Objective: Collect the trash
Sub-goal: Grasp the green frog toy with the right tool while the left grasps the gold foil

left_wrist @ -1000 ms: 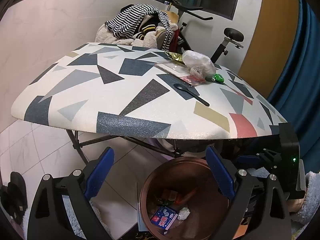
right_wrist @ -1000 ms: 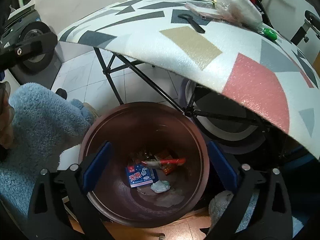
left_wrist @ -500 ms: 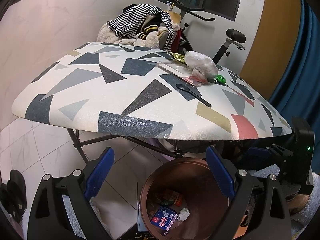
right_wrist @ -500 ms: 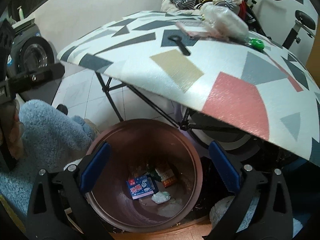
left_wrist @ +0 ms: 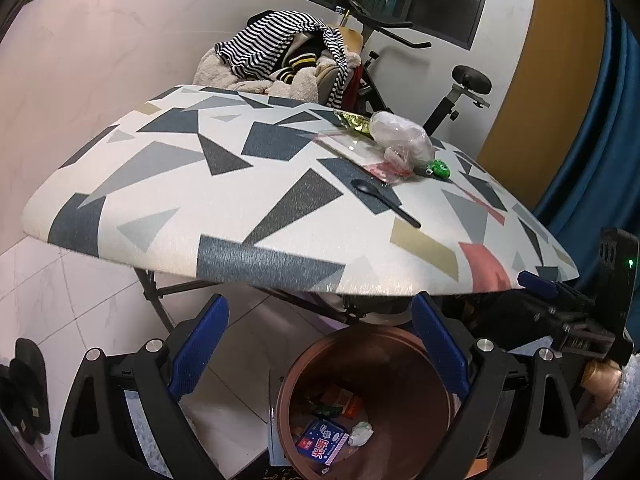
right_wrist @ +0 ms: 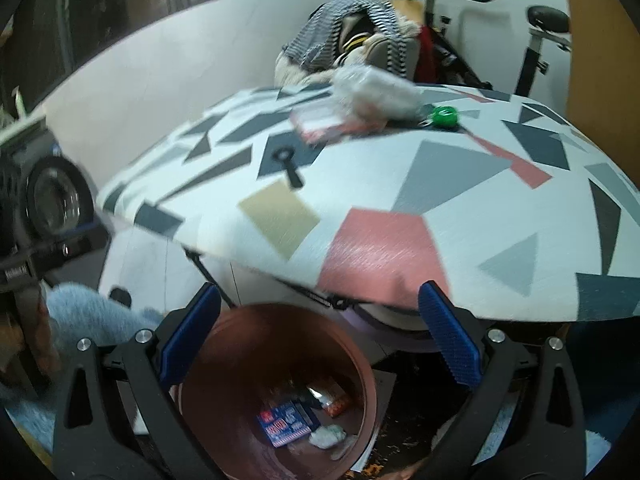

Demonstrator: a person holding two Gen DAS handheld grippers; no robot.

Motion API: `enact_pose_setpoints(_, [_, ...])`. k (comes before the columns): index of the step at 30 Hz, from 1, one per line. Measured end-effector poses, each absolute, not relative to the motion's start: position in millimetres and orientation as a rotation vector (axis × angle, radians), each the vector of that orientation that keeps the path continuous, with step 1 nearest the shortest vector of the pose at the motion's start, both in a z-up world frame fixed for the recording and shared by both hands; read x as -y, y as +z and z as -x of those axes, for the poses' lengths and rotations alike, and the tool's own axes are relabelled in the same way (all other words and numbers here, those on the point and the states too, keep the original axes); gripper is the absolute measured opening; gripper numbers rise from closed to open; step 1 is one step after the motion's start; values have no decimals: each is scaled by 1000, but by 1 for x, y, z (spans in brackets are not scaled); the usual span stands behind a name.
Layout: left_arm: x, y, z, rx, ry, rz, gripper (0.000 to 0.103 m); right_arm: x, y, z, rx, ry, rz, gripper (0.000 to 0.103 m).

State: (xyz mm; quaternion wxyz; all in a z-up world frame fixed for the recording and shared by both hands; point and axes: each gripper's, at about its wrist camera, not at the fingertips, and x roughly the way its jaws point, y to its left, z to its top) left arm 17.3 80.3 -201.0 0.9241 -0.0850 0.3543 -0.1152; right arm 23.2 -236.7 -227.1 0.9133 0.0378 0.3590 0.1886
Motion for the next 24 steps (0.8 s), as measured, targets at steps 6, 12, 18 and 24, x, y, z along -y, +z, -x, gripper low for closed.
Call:
enact_pose_setpoints(6, [-84, -178, -46, -728, -259, 179, 90, 263, -201, -59, -762, 302, -45, 97])
enact_pose_setpoints(12, [-86, -156, -99, -744, -277, 198, 90, 304, -175, -138, -788, 250, -31, 97])
enact_pose_setpoints(18, [-85, -138, -162, -744, -288, 249, 90, 328, -179, -218, -815, 220, -99, 77])
enact_pose_setpoints(24, [-83, -135, -233, -783, -278, 346, 84, 332, -196, -291, -865, 185, -262, 62])
